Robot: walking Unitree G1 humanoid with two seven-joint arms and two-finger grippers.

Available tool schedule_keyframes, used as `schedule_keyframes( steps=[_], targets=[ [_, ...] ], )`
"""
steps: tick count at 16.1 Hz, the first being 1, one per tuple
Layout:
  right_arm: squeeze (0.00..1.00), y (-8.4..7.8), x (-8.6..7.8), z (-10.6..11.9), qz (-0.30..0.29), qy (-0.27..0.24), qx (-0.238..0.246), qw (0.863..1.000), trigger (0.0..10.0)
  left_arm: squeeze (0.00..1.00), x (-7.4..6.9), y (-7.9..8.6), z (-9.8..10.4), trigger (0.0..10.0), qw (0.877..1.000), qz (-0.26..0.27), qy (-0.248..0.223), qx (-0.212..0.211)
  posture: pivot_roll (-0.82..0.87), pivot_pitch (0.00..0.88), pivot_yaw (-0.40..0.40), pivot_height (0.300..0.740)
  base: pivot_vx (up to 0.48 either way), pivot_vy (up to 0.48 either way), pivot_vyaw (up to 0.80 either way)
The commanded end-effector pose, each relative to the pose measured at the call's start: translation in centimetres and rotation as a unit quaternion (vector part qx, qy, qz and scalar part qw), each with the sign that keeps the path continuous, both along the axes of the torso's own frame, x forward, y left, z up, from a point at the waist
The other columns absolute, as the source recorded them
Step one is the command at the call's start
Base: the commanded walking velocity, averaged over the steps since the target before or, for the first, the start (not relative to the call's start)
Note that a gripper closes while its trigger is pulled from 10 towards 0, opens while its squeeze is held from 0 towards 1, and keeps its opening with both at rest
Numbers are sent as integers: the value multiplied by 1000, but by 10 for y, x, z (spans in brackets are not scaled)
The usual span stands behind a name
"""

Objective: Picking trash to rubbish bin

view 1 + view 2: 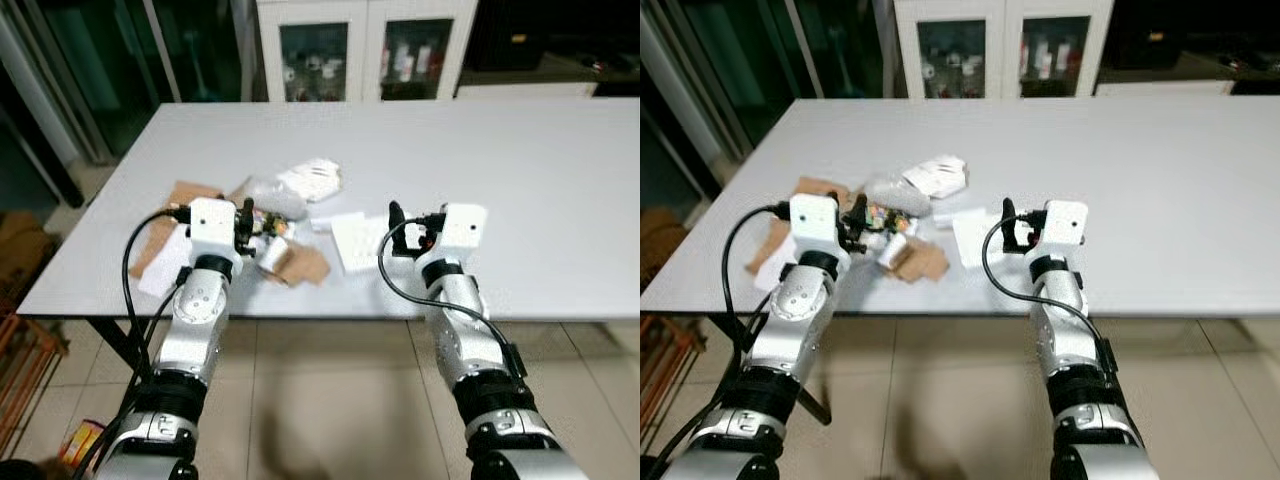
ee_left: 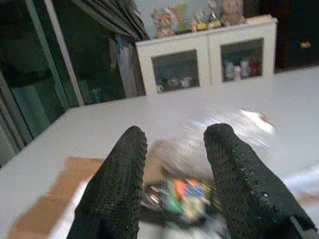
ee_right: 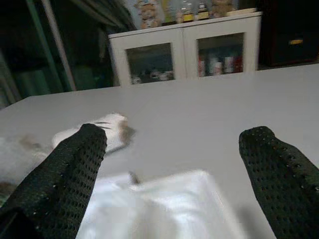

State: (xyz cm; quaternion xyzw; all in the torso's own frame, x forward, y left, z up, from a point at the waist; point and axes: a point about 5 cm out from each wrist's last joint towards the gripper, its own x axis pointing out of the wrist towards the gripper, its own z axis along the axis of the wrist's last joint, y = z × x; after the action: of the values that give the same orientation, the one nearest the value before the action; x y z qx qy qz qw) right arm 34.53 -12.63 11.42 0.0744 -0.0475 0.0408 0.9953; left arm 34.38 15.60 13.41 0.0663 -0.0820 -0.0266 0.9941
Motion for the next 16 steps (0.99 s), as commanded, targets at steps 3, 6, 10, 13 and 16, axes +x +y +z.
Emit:
schedule_keyframes(
  steps=[3, 6, 10, 13, 16],
  targets=[
    [0, 9, -1, 0, 17, 2, 1, 1000, 10000, 0, 2, 5, 6, 10000, 1000, 5, -8, 0, 57, 0, 22, 740, 431, 0, 0],
    [0, 6, -1, 1, 14, -2, 2, 1000, 10000, 0, 0, 3, 7, 10000, 1000, 3, -10, 0, 56, 3, 15, 740, 435, 0, 0],
    [0, 7, -1, 1, 16, -2, 3, 1000, 10000, 0, 0, -3, 28, 10000, 999, -16, -49, 1, 60, 3, 7, 740, 435, 0, 0],
    [0, 8, -1, 0, 19, 1, 2, 1000, 10000, 0, -3, -9, 52, 10000, 994, -37, -100, 22, 64, 0, 6, 740, 117, 0, 0],
    [0, 8, -2, -1, 22, 4, 1, 1000, 10000, 1000, -3, -19, 70, 10000, 990, -82, -112, 15, 62, 0, 7, 740, 0, 0, 0]
  ],
)
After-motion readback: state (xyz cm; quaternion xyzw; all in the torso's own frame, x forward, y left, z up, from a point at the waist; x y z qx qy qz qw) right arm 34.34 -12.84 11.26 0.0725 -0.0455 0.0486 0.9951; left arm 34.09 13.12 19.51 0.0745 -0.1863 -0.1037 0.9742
